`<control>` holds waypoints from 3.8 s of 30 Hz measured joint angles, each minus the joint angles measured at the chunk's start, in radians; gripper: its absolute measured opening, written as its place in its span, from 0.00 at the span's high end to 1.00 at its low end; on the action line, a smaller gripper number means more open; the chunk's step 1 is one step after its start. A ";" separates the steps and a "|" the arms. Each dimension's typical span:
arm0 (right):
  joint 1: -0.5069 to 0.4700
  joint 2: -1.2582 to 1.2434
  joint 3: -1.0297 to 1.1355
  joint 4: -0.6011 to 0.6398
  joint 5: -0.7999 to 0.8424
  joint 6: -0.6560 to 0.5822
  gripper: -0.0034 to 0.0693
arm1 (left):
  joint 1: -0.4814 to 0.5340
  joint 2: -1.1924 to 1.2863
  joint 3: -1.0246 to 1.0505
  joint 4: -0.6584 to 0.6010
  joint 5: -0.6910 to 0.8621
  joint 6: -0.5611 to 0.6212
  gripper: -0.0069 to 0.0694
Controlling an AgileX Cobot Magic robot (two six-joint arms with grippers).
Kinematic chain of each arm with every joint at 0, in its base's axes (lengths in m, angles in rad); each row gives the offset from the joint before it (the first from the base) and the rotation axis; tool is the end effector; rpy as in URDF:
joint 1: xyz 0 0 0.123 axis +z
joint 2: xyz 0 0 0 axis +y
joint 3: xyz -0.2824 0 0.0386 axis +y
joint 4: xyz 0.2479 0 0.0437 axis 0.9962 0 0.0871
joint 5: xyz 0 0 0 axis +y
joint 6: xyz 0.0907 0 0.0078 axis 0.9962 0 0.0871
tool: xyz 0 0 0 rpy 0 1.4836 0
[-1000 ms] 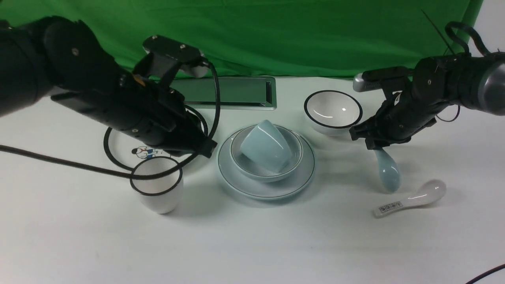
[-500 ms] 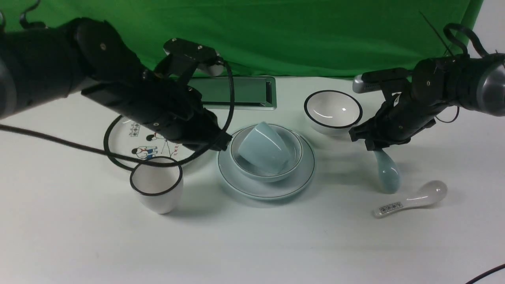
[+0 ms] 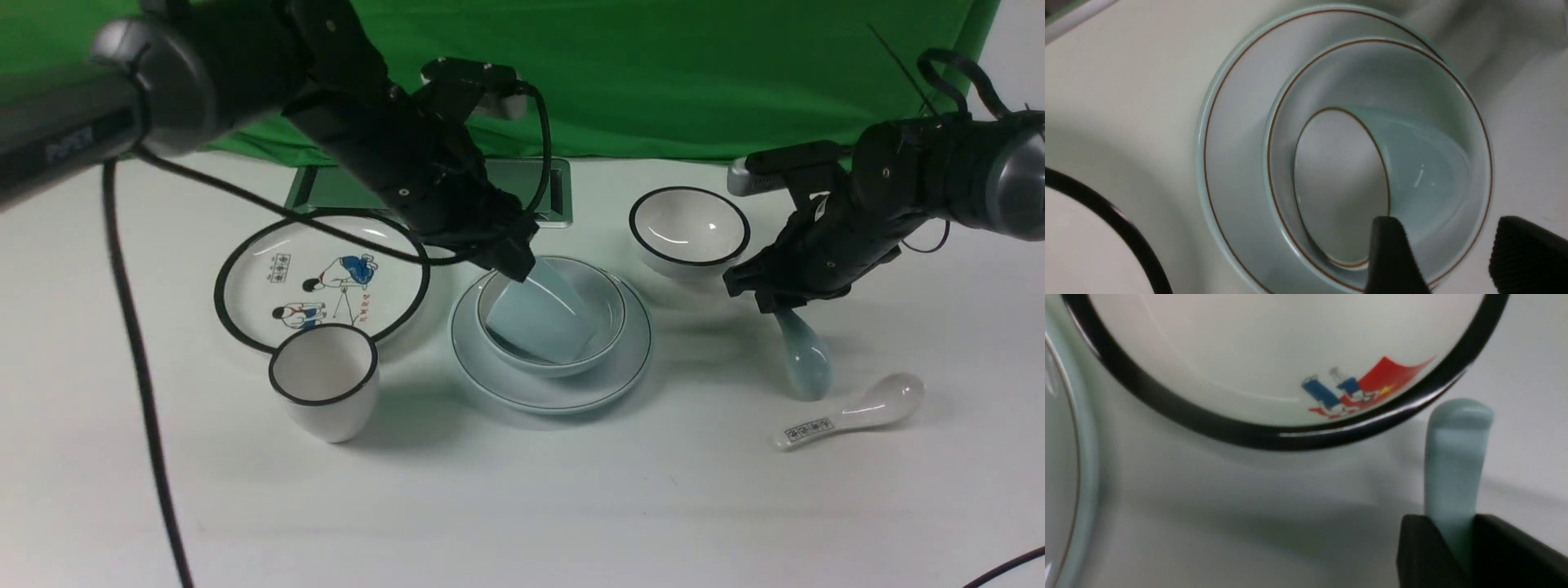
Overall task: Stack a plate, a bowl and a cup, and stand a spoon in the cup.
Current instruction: Use the right arm to grab a blue soup spoon
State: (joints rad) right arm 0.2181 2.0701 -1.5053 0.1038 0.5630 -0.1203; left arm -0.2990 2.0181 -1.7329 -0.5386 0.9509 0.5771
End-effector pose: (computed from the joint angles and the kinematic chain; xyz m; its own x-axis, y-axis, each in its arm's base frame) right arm 0.4362 0.1018 0.1783 -0.8327 -0.2177 -0.5091 -0.2706 0.9622 0.0311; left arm 0.4153 -0.1678 0.2603 -0.7059 0.4464 -0.5500 0.6462 0.7237 -0.2420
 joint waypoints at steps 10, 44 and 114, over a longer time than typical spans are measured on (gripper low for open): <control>0.000 0.000 0.000 0.000 0.003 -0.034 0.70 | -0.009 0.160 -0.106 -0.022 0.099 -0.018 0.38; 0.000 0.000 0.000 -0.003 0.044 -0.038 0.68 | -0.240 0.216 -0.324 0.433 0.264 -0.126 0.91; 0.000 0.010 0.000 -0.058 0.043 -0.086 0.49 | -0.172 -0.297 -0.305 0.488 0.266 -0.265 0.96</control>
State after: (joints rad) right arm 0.2181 2.0799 -1.5053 0.0463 0.6061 -0.2061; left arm -0.4706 1.7214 -2.0377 -0.0509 1.2167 0.3123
